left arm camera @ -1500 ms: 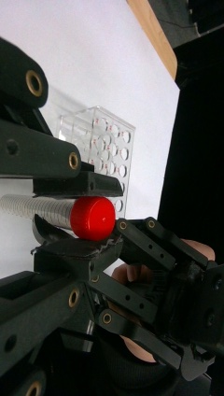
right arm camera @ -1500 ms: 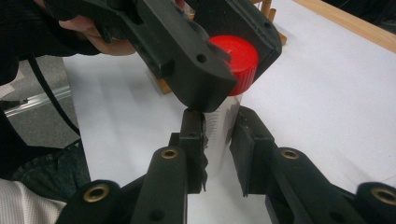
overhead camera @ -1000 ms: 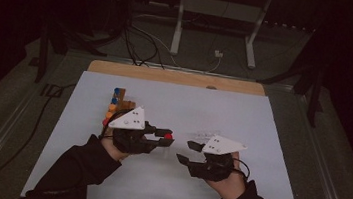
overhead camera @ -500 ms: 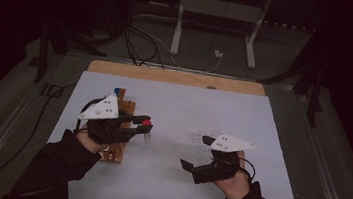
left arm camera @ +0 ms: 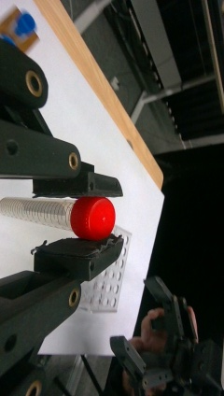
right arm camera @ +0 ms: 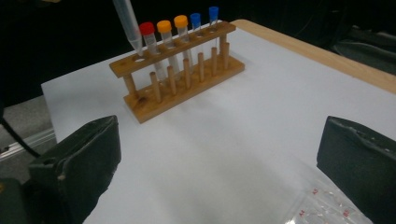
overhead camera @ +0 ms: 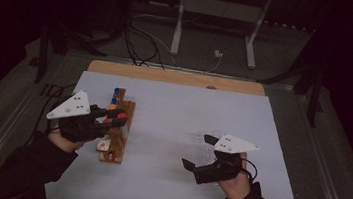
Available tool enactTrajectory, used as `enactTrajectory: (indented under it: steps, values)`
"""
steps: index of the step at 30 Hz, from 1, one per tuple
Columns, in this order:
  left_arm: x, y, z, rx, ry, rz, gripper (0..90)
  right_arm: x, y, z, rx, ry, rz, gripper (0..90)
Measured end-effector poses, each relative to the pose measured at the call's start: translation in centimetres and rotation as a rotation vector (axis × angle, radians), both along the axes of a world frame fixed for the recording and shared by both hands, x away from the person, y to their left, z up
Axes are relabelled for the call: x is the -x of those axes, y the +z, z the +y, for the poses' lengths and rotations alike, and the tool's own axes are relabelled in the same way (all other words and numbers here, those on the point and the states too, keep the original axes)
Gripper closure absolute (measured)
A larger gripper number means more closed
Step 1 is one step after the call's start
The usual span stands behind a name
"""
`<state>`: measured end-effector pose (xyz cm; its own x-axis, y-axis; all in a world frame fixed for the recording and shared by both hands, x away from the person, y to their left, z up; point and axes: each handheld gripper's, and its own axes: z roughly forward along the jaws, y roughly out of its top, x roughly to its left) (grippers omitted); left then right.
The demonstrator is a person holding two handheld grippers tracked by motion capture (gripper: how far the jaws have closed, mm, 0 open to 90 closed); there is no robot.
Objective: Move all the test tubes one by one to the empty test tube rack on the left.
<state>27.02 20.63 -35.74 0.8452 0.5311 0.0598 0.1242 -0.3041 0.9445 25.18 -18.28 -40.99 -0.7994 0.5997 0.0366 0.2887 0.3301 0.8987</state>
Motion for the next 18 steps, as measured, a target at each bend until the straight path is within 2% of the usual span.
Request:
enactTrajectory:
  steps: [9,18]
  values:
    - [0.3,-0.4,2.4,-0.002,0.073,0.002,71.6,0.0,0.0,0.1,0.002,0.025,0.004,0.0]
    - [0.1,-1.9,4.0,0.009,0.126,0.017,71.6,0.0,0.0,0.0,-0.009,0.026,0.002,0.0]
